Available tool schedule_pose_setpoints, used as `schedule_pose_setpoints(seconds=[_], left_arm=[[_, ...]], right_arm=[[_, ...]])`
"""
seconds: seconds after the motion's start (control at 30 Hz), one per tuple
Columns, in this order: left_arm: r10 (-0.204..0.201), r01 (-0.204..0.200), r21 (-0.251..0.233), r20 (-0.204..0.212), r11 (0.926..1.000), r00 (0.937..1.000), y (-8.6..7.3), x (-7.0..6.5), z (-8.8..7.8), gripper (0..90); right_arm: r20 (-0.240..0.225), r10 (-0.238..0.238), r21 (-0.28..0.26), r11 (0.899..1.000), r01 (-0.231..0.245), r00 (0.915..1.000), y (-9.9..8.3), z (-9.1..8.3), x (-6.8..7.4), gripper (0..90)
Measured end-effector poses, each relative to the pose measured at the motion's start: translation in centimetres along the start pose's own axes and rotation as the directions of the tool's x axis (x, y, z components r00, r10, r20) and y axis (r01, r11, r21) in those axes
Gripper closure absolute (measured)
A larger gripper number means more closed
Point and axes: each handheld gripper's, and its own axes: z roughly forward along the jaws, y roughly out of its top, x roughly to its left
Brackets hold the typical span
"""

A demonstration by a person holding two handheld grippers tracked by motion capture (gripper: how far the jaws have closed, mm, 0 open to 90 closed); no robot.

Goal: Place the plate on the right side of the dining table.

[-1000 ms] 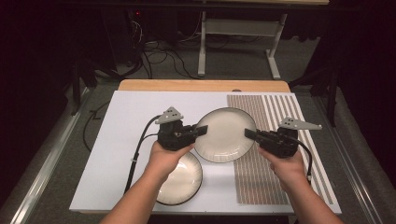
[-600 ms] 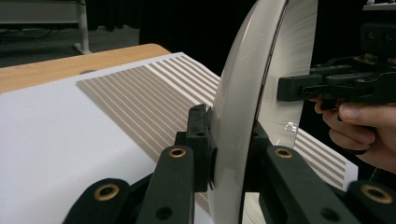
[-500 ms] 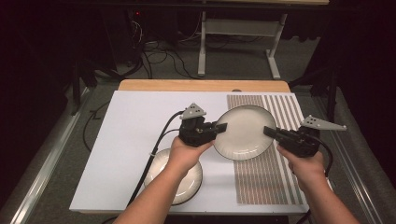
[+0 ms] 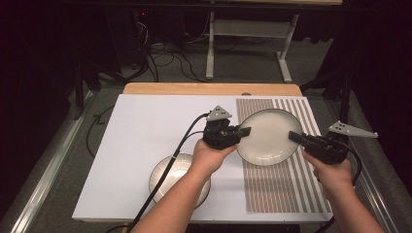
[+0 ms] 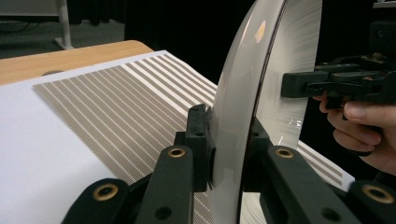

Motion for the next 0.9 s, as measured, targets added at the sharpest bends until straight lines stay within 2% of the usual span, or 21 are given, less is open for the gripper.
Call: schedule_pose_setpoints(seconds=[0.23,0.5,0.9], left_arm=[[-0.004,0.004,0.014,0.017,0.9999,0.9999,0.2,-0.3,2.3,78.0],[-0.033,0.032,0.031,0.038,0.999,0.9988,-0.2,-0.4,5.3,77.0],[-0.074,0.071,0.079,0.04,0.9943,0.9964,-1.3,0.3,8.5,75.3]], right_arm=[[0.038,0.002,0.007,1.0,-0.002,0.9993,-0.2,-1.1,-1.4,83.6],[0.078,0.025,0.016,1.0,-0.026,0.9967,-0.8,-2.3,-3.3,84.0],[0.114,0.048,0.041,0.998,-0.053,0.9923,-2.2,-2.4,-5.3,84.7]])
